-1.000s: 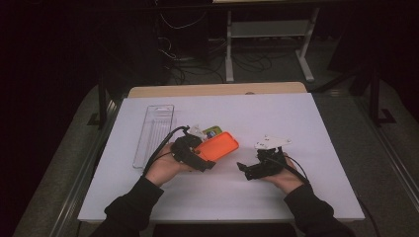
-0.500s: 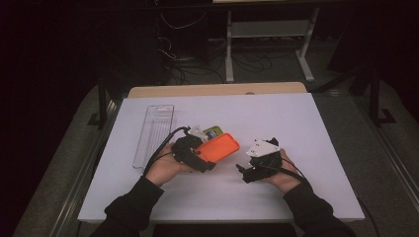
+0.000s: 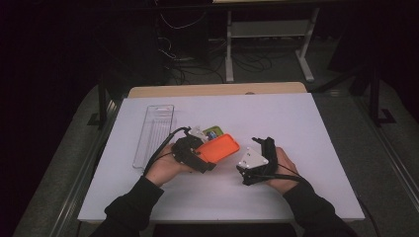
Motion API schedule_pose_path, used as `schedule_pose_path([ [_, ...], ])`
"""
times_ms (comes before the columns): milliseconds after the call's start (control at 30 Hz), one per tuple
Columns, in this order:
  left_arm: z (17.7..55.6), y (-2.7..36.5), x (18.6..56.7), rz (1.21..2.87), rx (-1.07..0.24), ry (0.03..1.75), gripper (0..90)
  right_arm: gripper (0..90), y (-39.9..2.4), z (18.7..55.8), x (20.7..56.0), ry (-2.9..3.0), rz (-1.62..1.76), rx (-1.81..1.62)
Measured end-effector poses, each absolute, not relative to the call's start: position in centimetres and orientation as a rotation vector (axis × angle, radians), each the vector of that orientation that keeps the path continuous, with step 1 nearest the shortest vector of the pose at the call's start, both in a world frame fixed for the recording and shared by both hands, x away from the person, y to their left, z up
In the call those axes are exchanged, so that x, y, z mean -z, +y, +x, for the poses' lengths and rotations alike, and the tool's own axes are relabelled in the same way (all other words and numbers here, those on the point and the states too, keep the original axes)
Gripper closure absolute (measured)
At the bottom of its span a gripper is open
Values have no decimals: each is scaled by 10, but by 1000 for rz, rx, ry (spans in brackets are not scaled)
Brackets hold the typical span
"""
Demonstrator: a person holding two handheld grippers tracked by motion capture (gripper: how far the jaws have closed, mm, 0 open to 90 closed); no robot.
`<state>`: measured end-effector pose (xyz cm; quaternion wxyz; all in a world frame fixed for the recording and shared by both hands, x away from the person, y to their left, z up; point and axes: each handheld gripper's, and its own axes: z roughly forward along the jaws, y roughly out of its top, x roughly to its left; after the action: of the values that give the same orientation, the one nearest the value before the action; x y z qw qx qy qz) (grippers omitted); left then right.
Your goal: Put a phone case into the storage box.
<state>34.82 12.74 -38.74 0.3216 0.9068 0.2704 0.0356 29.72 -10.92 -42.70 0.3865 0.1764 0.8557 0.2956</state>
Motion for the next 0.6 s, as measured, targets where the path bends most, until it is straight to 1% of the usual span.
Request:
schedule_pose_path([
  [200, 347, 126, 388, 2371, -83, 729, 156, 0, -105, 293, 427, 2130, 359, -694],
  [433, 348, 128, 387, 2412, -80, 697, 156, 0, -102, 291, 429, 2077, 264, -622],
  [600, 349, 129, 386, 2433, -86, 680, 156, 0, -101, 288, 428, 2010, 118, -535],
])
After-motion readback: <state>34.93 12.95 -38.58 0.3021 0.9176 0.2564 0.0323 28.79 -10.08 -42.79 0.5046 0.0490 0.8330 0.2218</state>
